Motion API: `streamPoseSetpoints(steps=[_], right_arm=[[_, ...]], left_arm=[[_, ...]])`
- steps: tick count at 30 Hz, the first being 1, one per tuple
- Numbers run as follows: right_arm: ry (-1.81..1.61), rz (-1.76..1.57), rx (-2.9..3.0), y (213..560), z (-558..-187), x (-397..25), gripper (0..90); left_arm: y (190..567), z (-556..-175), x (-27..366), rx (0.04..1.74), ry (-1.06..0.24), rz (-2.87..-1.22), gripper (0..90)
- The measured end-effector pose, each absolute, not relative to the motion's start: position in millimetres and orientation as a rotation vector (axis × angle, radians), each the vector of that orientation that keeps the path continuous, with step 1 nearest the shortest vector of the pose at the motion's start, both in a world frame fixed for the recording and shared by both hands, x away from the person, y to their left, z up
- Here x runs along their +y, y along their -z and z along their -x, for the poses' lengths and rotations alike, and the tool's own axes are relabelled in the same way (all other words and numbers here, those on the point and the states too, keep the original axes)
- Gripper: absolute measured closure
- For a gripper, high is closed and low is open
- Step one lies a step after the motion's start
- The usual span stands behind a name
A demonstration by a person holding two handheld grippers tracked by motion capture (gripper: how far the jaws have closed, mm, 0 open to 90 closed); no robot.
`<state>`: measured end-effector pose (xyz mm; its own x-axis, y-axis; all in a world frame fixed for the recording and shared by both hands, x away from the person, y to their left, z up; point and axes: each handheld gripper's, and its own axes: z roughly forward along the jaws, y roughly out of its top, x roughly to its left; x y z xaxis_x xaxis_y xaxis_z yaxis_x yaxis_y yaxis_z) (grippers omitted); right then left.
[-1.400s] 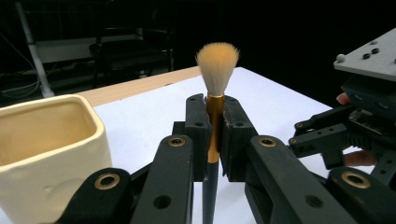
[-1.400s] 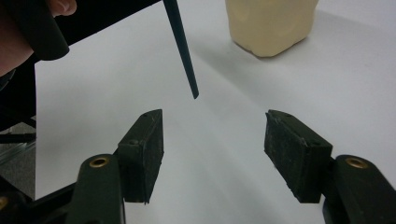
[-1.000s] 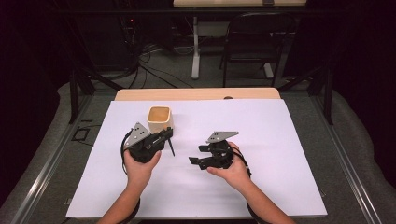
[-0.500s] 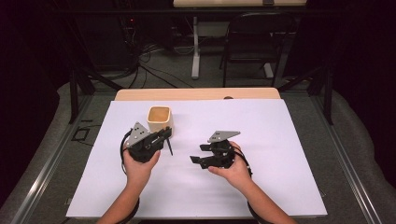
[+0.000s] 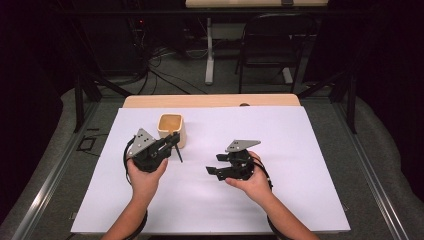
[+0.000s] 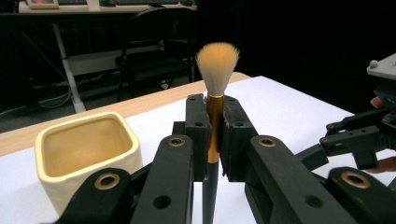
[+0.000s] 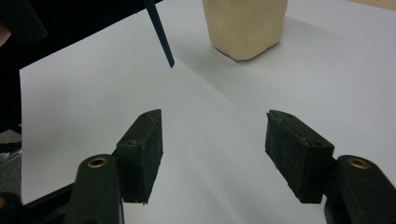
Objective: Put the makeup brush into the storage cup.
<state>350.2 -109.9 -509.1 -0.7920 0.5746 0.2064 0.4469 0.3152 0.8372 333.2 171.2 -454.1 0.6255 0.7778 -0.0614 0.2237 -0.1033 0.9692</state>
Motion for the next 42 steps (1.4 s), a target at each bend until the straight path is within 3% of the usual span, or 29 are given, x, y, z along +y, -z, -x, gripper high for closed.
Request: streamPoseSetpoints(steps=[10, 26, 42], right_arm=[[-1.507, -0.985, 2.439, 510.2, -351.7, -114.8, 36.7], [-1.529, -1.026, 2.407, 507.2, -354.6, -122.5, 37.3], [-1.511, -1.038, 2.388, 508.7, -354.1, -128.1, 38.0]], left_arm=[[438.7, -337.8, 170.3, 0.825, -0.598, -1.644, 83.5], [420.2, -387.7, 166.3, 0.885, -0.476, -1.601, 83.5], [410.1, -412.3, 146.9, 0.869, -0.495, -1.637, 83.5]])
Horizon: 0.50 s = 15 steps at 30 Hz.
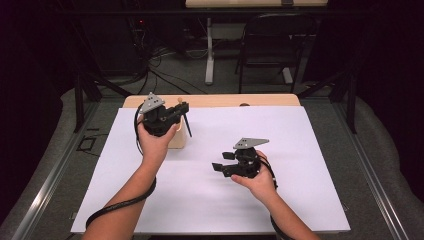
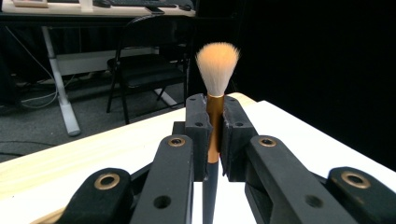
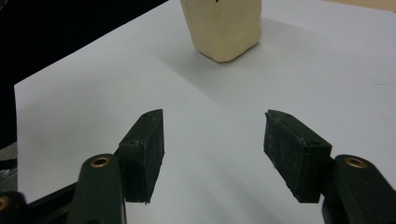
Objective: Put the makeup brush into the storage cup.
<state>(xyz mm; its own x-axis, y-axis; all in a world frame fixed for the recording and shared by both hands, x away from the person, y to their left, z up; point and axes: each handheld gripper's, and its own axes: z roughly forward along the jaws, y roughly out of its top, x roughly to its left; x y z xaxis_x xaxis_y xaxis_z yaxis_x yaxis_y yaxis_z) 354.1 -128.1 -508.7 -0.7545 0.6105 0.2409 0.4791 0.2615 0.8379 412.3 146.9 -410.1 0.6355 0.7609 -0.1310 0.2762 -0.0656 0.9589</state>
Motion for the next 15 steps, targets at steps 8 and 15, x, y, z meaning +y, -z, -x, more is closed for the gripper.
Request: streamPoseSetpoints(steps=[8, 15], right_arm=[[-1.496, -1.052, 2.394, 510.0, -353.9, -130.7, 38.1], [-1.502, -1.048, 2.382, 509.1, -354.2, -131.6, 38.1]], left_arm=[[408.7, -424.9, 137.0, 0.879, -0.506, -1.63, 83.5], [408.5, -431.5, 131.5, 0.899, -0.531, -1.64, 83.5]])
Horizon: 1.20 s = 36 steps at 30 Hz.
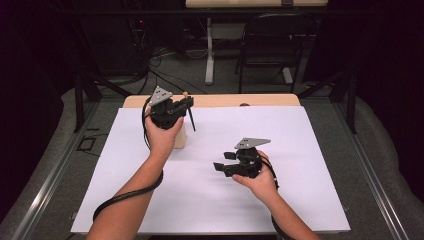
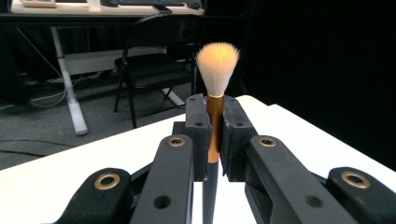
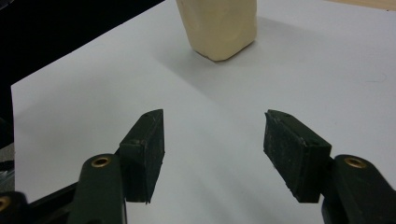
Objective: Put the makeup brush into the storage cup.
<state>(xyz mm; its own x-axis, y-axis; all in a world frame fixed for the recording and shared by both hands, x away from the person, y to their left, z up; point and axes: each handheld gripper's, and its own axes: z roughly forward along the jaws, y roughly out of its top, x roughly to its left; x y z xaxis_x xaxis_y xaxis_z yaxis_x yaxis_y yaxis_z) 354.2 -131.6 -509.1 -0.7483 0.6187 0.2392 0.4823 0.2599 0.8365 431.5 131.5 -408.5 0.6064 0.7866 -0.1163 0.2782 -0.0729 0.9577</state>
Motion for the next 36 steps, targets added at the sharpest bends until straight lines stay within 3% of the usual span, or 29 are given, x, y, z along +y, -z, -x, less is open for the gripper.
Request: streamPoseSetpoints(steps=[18, 36], right_arm=[[-1.511, -1.041, 2.375, 506.2, -353.0, -131.5, 38.1], [-1.506, -1.029, 2.378, 505.5, -350.5, -129.8, 37.9]], left_arm=[[388.1, -438.0, 142.0, 0.963, -0.65, -1.606, 83.5], [391.2, -449.1, 158.6, 1.02, -0.695, -1.59, 83.5]])
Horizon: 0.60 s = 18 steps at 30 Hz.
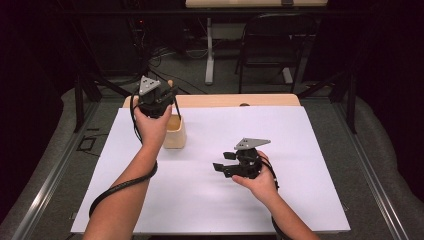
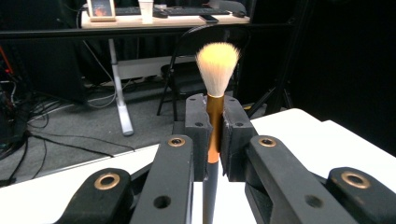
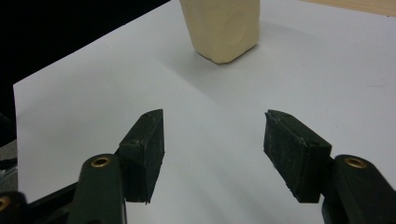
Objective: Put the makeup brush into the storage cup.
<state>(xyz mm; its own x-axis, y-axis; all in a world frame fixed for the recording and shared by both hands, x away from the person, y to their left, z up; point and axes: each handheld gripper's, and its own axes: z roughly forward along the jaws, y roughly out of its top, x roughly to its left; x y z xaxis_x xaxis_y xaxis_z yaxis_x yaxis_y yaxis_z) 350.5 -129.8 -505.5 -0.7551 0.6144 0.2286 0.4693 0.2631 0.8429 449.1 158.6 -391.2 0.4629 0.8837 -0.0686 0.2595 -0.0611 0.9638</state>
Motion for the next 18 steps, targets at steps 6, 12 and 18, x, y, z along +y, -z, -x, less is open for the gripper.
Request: streamPoseSetpoints(steps=[6, 12, 18], right_arm=[[-1.492, -1.021, 2.388, 505.6, -349.7, -128.2, 37.5], [-1.502, -1.032, 2.382, 506.4, -349.7, -127.8, 37.1], [-1.503, -1.027, 2.38, 506.7, -349.6, -127.1, 37.1]], left_arm=[[395.2, -453.9, 165.9, 1.059, -0.71, -1.584, 83.5], [400.0, -455.3, 171.9, 1.076, -0.719, -1.575, 83.5], [405.0, -456.1, 176.0, 1.086, -0.728, -1.576, 83.5]])
